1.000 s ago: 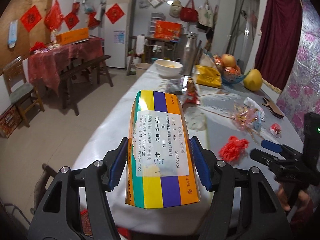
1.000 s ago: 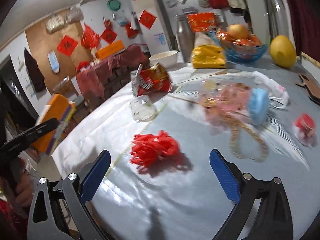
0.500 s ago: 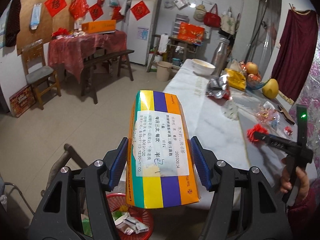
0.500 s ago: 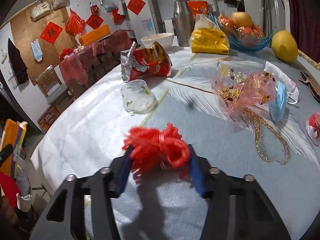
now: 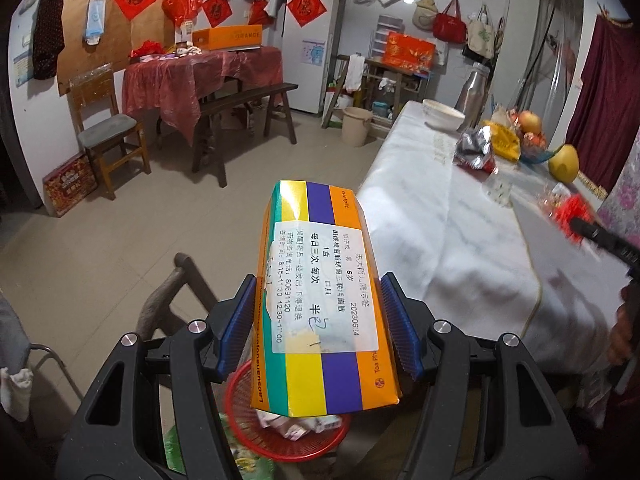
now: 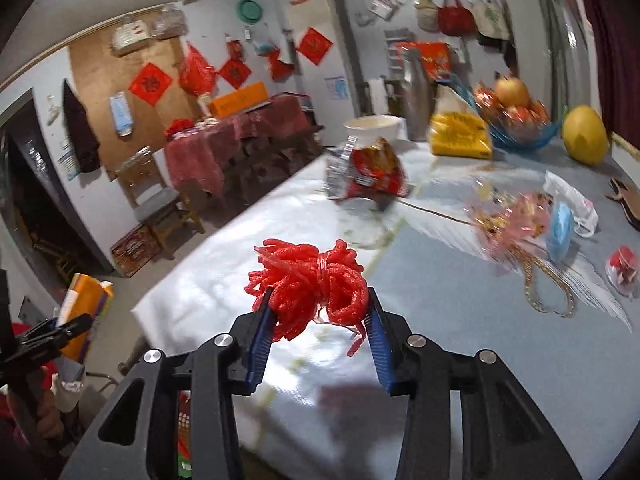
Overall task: Collect trash
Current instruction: 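Open the left tool to drop the carton into the red basket while the right tool carries the string there, then open the right tool to drop the red string into the red basket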
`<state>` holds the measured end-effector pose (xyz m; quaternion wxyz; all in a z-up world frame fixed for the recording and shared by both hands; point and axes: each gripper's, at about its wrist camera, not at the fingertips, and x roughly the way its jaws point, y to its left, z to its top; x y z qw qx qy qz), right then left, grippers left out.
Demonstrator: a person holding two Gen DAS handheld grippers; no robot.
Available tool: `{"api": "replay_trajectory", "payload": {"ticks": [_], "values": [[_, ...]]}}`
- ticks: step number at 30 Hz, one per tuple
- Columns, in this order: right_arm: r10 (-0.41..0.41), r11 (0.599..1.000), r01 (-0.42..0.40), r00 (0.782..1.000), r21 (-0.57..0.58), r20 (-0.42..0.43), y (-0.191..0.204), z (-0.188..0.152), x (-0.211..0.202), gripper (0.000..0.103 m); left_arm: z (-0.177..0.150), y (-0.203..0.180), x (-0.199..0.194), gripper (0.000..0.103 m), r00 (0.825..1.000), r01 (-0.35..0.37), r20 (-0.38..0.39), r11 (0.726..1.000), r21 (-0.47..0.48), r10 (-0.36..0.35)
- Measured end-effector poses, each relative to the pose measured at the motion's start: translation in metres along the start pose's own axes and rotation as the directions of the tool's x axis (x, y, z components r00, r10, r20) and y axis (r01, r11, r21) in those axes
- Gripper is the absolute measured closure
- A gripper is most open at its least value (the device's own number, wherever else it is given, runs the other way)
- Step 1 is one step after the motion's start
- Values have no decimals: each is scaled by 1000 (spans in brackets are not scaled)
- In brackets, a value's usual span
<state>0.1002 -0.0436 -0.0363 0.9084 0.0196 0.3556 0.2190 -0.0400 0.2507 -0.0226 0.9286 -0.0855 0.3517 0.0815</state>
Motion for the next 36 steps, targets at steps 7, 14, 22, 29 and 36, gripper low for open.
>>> {"api": "replay_trajectory", "payload": {"ticks": [7,14,22,29,36], "values": [[88,993,-88,996,-79,5,47,-10,-21,60,-25,16,0,42,998,6,-69,1000,-5,-6],[152,978,-157,987,-139,-46,88,-21,-18,60,-53,35,30,39,981,30,-188,998,-58,-40],[186,962,-206,975,-180,-121,113,-38,-6,60,-57,41,38,15,978,-10,-207,997,-79,-7],[218,945,-255,958,-207,-186,131,-52,3,59,-48,50,29,10,985,-77,-161,994,-81,63],[266,894,-355,912,-275,-312,176,-74,24,59,-39,59,16,9,986,-133,-110,988,-78,124]]}}
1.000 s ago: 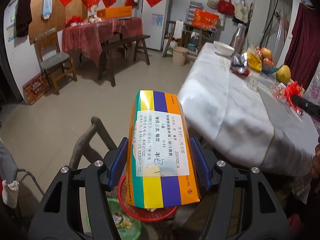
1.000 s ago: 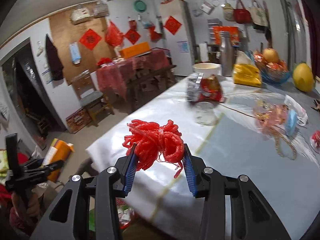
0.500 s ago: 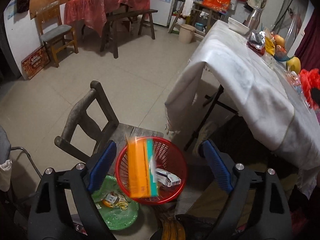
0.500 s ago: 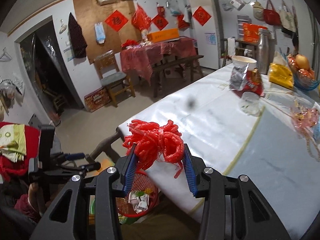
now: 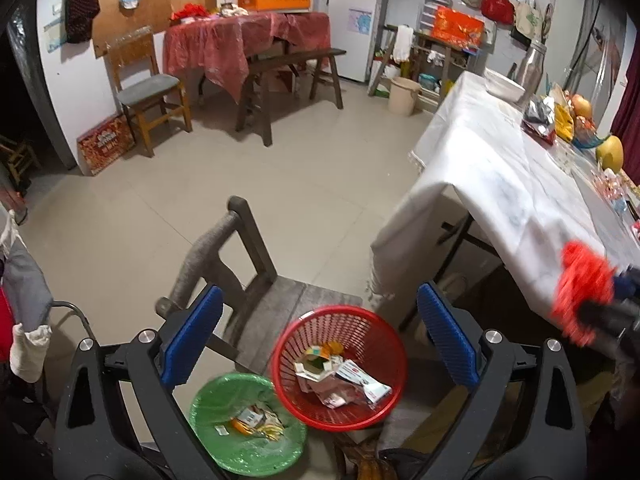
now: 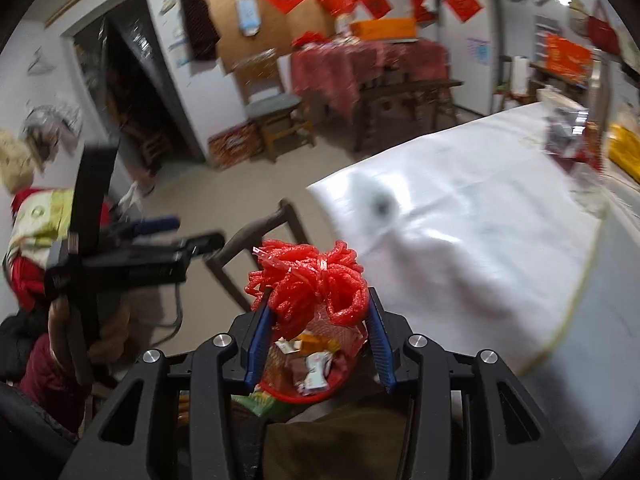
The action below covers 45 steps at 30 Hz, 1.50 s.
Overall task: Collect trash
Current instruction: 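Open the right tool to drop the red string into the red basket, then move both open tools back over the table toward the remaining trash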
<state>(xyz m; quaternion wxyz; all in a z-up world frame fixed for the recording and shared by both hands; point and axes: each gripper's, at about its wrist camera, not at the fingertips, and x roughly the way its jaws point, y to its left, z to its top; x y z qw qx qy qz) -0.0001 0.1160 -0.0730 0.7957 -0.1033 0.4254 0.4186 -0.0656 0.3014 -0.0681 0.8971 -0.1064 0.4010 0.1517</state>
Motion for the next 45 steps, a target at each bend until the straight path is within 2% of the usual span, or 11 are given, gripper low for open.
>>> {"api": "replay_trajectory", "payload": {"ticks": [4,5,6,9,12,18,28,37,41,45], "values": [[47,996,-51,997,-66,-58,26,7,29,52,5,12,-7,8,999,-29,27,999,-22,30],[60,995,-66,996,-76,-73,29,8,35,44,6,16,-9,8,999,-37,33,999,-29,38],[69,994,-76,994,-82,-88,32,10,42,40,6,18,-11,8,999,-40,36,999,-33,41],[62,994,-70,994,-83,-91,34,12,49,38,7,21,-14,7,998,-45,42,998,-38,46],[66,996,-70,995,-56,-70,26,13,41,34,7,20,-13,7,998,-44,39,998,-34,46],[57,998,-58,998,-11,-38,6,11,28,34,9,12,-12,7,999,-36,28,999,-11,36],[-8,999,7,998,32,55,-22,5,-5,28,13,-16,-13,7,999,-4,32,999,33,3],[-112,990,96,981,105,160,-62,-5,-51,21,21,-64,-16,7,997,64,41,993,99,-68],[-195,973,165,961,159,196,-91,-15,-73,17,30,-93,-14,7,993,105,40,985,139,-112],[-307,940,260,926,219,219,-125,-28,-93,13,45,-141,-6,7,984,166,33,966,200,-176]]}}
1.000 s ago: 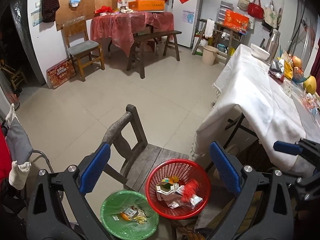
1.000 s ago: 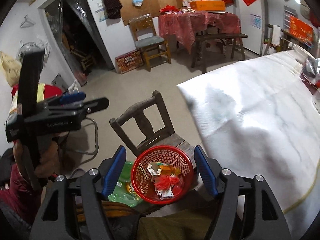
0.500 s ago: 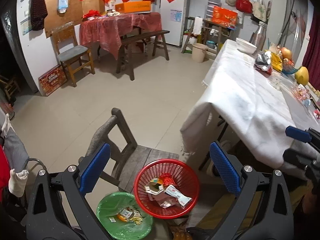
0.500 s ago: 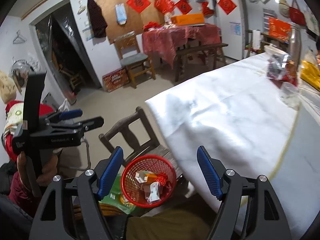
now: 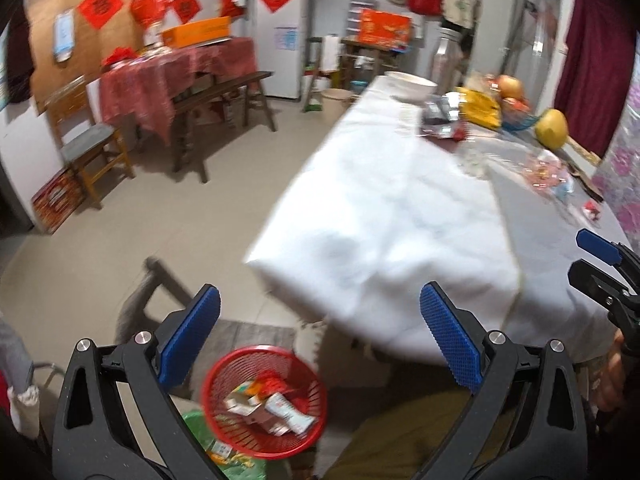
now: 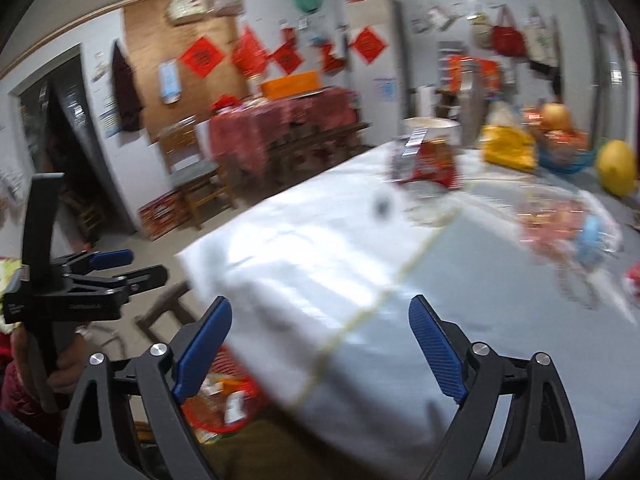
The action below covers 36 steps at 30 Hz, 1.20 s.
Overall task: Collect trash
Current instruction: 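Move both open tools back over the table toward the remaining trash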
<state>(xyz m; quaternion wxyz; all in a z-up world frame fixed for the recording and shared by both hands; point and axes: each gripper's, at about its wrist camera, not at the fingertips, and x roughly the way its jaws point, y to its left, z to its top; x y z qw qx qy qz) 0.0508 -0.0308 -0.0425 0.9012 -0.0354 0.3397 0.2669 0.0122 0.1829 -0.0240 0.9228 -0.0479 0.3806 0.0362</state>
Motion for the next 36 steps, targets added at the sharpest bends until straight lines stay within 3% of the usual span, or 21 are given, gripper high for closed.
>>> {"api": "replay_trajectory", "payload": {"ticks": [5,9,17,22,26,30,36], "values": [[-143,988,140,989,62,43,-55,-2,-13,9,28,-54,28,7,998,68,-16,995,70,-67],[-258,962,249,964,114,64,-101,-3,-22,7,50,-95,53,7,994,105,-34,987,122,-102],[-381,904,361,923,229,48,-184,1,-31,6,91,-159,110,7,986,157,-79,975,160,-146],[-431,871,407,902,274,33,-220,1,-31,6,112,-173,143,7,987,145,-92,979,142,-133],[-357,876,329,934,353,17,-240,-2,-29,6,124,-177,165,7,985,144,-107,983,112,-133],[-304,877,288,953,384,-20,-247,-4,-22,6,134,-183,188,7,987,117,-120,988,102,-105],[-258,861,234,966,451,-9,-255,-8,-24,6,140,-188,202,9,993,50,-113,992,116,-37]]}}
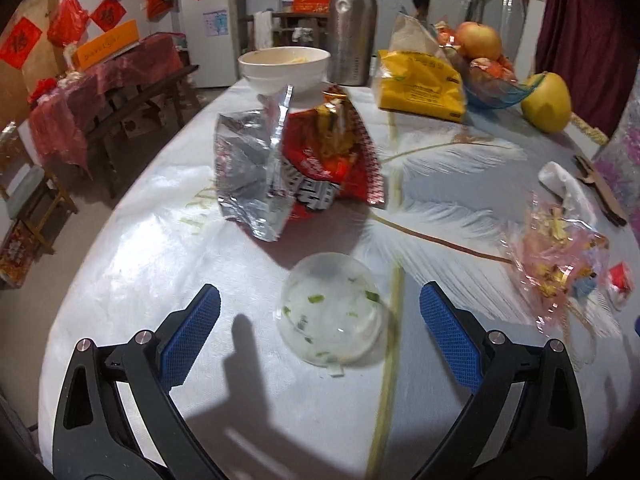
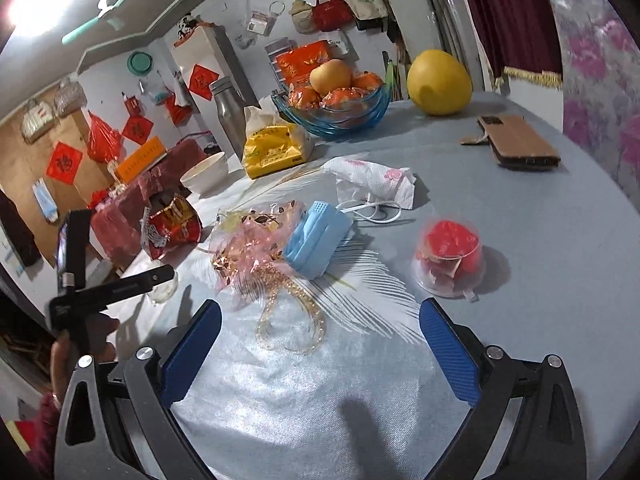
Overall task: Collect trash
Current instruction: 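Move both open tools back over the table toward the remaining trash, then grasp the clear plastic cup with the left tool while the right tool grasps the pink tinsel bag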
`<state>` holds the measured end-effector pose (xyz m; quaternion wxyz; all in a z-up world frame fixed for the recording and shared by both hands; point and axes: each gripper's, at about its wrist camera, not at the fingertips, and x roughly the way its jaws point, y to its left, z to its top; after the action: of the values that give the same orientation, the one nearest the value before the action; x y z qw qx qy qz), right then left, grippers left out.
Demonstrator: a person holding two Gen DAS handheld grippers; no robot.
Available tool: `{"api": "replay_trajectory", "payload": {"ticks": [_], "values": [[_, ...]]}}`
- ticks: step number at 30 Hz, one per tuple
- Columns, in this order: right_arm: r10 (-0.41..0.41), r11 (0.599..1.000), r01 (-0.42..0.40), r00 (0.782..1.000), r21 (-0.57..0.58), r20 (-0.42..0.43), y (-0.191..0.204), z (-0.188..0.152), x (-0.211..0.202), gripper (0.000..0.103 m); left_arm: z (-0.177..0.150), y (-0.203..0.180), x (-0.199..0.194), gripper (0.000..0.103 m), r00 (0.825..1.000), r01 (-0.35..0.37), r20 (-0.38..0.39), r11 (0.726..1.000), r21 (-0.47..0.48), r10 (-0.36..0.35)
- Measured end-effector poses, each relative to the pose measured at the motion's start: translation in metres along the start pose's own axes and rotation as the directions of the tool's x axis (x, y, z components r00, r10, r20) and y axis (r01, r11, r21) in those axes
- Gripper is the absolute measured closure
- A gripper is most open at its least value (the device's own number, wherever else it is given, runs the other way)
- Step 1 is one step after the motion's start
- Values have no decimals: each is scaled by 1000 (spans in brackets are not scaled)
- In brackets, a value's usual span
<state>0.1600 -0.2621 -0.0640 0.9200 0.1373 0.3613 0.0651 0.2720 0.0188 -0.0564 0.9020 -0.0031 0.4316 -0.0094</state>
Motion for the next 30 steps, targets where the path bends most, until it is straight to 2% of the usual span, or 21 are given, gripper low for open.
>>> {"api": "replay_trajectory", "payload": {"ticks": [1,2,3,4,13,17,23,25,27,30], "values": [[10,1000,-10,1000,9,-3,-1,0,1,6,0,0,2,17,1000,7,-8,1000,0,-7],[19,1000,-19,1000,16,-5,-3,0,0,6,0,0,5,32,999,26,-25,1000,2,-26],[25,999,-25,1000,21,-6,-4,0,0,6,1,0,8,37,999,34,-40,999,2,-34],[29,999,-29,1000,25,-6,-5,0,0,6,0,-1,7,47,999,21,-27,1000,2,-21],[33,999,-32,999,36,-14,-5,0,1,6,-7,0,-16,48,995,63,83,998,0,-63],[-11,1000,11,1000,-11,-18,4,0,2,6,-9,-2,-24,48,991,60,119,998,15,-61],[-56,992,54,998,-112,-13,27,11,15,6,-10,1,-25,48,990,80,117,997,14,-81],[-59,990,55,998,-131,-32,33,19,29,12,-11,2,-26,48,989,88,117,996,12,-89],[-60,987,51,996,-152,-58,39,27,41,25,-11,4,-27,48,988,97,120,995,9,-98],[-32,984,19,997,-178,-71,53,36,51,26,-11,5,-27,48,986,108,123,994,8,-108]]}}
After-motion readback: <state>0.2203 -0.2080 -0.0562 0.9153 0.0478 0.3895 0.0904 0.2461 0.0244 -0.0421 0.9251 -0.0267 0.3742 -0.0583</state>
